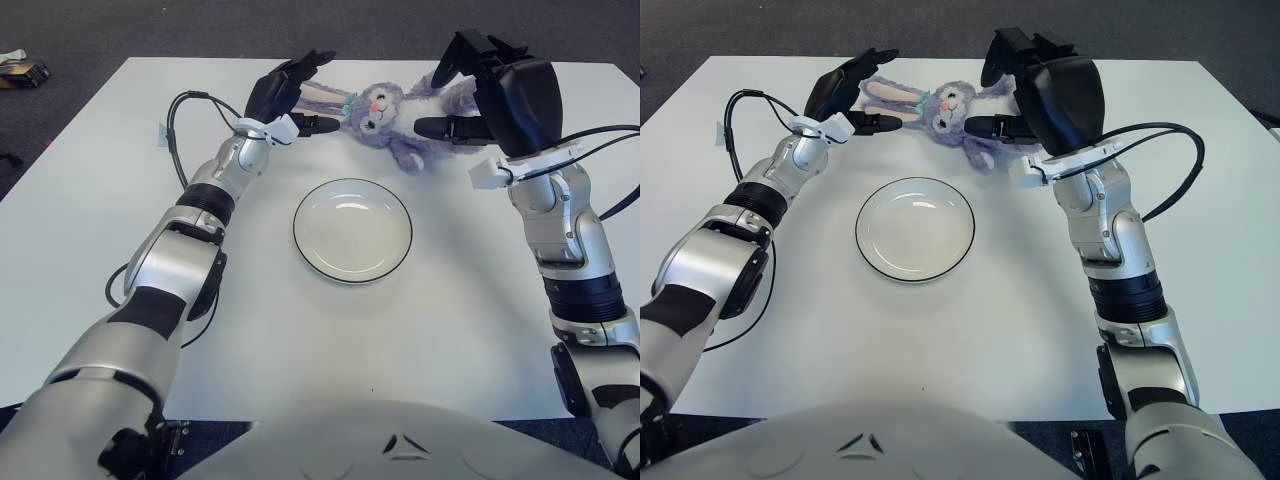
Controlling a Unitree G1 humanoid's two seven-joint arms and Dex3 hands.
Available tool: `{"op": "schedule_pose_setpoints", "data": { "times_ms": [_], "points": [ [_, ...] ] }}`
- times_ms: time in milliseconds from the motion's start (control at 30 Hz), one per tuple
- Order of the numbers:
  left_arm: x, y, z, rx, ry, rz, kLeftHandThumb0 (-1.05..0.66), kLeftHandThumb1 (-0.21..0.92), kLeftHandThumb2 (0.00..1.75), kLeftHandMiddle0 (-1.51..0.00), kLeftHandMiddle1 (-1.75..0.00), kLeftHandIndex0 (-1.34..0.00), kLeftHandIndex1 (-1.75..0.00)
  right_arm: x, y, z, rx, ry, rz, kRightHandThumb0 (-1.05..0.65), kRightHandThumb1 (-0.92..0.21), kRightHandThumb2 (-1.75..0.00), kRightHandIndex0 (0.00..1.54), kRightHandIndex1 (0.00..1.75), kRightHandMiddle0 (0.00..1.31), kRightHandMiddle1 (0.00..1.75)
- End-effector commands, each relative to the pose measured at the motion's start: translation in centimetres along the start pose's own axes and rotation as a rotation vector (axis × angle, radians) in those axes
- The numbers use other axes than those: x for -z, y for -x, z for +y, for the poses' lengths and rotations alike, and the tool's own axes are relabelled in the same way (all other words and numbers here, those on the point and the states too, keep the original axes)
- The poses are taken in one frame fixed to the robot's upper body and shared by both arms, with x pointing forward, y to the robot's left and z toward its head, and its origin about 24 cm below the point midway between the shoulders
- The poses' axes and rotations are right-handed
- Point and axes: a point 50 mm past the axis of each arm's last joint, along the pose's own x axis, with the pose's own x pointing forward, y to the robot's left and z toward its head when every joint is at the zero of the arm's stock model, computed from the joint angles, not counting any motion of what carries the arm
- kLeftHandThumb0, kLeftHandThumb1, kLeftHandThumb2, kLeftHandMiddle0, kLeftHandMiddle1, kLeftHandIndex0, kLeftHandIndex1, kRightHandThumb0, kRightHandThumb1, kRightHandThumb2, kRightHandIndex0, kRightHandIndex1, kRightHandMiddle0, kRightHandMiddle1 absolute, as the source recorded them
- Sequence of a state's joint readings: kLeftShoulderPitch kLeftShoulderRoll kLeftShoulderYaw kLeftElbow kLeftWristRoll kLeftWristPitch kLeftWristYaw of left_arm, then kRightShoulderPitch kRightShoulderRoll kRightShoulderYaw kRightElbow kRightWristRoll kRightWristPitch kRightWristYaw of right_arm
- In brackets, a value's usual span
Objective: Put the doll into the plate.
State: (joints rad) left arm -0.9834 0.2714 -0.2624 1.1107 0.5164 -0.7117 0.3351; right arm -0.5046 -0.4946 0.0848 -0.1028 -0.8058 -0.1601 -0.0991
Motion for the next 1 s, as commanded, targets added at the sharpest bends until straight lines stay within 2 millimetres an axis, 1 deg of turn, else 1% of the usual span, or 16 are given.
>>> {"op": "schedule_pose_setpoints", "data": {
  "times_ms": [0,67,100,167,233,333,467,567,700,733,833,900,967],
  "points": [
    [-0.2,-0.3,0.2,-0.006,0.008,-0.012,-0.62,0.92,0.08,-0.40,-0.01,-0.28,-0.33,0.9,-0.6,0.5,-0.025,0.059,-0.002,-0.35,-0.92,-0.36,0.63,0.26,0.35,1.57],
    [-0.2,-0.3,0.2,-0.003,0.009,-0.011,-0.62,0.92,0.08,-0.40,-0.01,-0.29,-0.33,1.3,-0.7,0.9,-0.041,0.088,-0.003,-0.35,-0.92,-0.36,0.64,0.25,0.36,1.56],
    [-0.2,-0.3,0.2,0.001,0.009,-0.011,-0.62,0.92,0.08,-0.40,-0.01,-0.29,-0.33,1.8,-0.9,1.3,-0.072,0.134,0.003,-0.46,-0.92,-0.26,0.68,0.08,0.49,0.43],
    [-0.3,-0.4,0.2,0.009,0.009,-0.010,-0.62,0.92,0.08,-0.40,-0.01,-0.29,-0.33,2.6,-1.0,1.8,-0.132,0.214,0.019,-0.50,-0.92,-0.25,0.65,0.04,0.48,0.33],
    [-0.3,-0.4,0.2,0.016,0.007,-0.008,-0.62,0.92,0.08,-0.40,-0.01,-0.29,-0.32,2.9,-1.0,2.0,-0.165,0.250,0.030,-0.54,-0.92,-0.26,0.60,0.02,0.45,0.25],
    [-0.2,-0.5,0.1,0.027,0.002,-0.004,-0.62,0.92,0.08,-0.42,-0.02,-0.28,-0.32,3.0,-1.0,2.0,-0.191,0.271,0.044,-0.57,-0.92,-0.26,0.55,0.01,0.43,0.20],
    [-0.3,-0.8,0.1,0.059,-0.024,0.003,-0.62,0.92,0.07,-0.44,-0.03,-0.28,-0.31,3.1,-0.9,2.1,-0.209,0.279,0.060,-0.60,-0.92,-0.27,0.52,0.00,0.42,0.18],
    [-0.5,-1.3,0.0,0.090,-0.068,0.003,-0.62,0.92,0.05,-0.46,-0.02,-0.29,-0.23,3.2,-0.9,2.2,-0.210,0.263,0.073,-0.61,-0.92,-0.27,0.51,0.00,0.44,0.18],
    [-0.8,-1.9,0.1,0.109,-0.122,0.005,-0.64,0.92,0.02,-0.42,0.00,-0.29,-0.16,3.3,-0.8,2.2,-0.206,0.241,0.084,-0.62,-0.92,-0.26,0.50,0.00,0.45,0.18],
    [-0.9,-2.1,0.1,0.114,-0.141,0.006,-0.65,0.91,0.01,-0.38,0.00,-0.29,-0.15,3.3,-0.8,2.2,-0.203,0.232,0.088,-0.63,-0.92,-0.26,0.51,0.00,0.45,0.18],
    [-1.1,-2.5,0.1,0.120,-0.176,0.008,-0.66,0.90,0.00,-0.33,0.00,-0.29,-0.13,3.4,-0.7,2.3,-0.198,0.214,0.095,-0.63,-0.92,-0.25,0.51,0.01,0.46,0.18],
    [-1.1,-2.7,0.1,0.120,-0.188,0.008,-0.66,0.90,0.00,-0.31,0.00,-0.29,-0.12,3.4,-0.7,2.3,-0.196,0.207,0.098,-0.63,-0.92,-0.25,0.52,0.01,0.46,0.18],
    [-1.4,-3.2,0.0,0.119,-0.219,0.007,-0.66,0.90,0.00,-0.31,0.00,-0.29,-0.12,3.5,-0.6,2.3,-0.187,0.185,0.109,-0.63,-0.92,-0.25,0.53,0.01,0.46,0.17]
  ]
}}
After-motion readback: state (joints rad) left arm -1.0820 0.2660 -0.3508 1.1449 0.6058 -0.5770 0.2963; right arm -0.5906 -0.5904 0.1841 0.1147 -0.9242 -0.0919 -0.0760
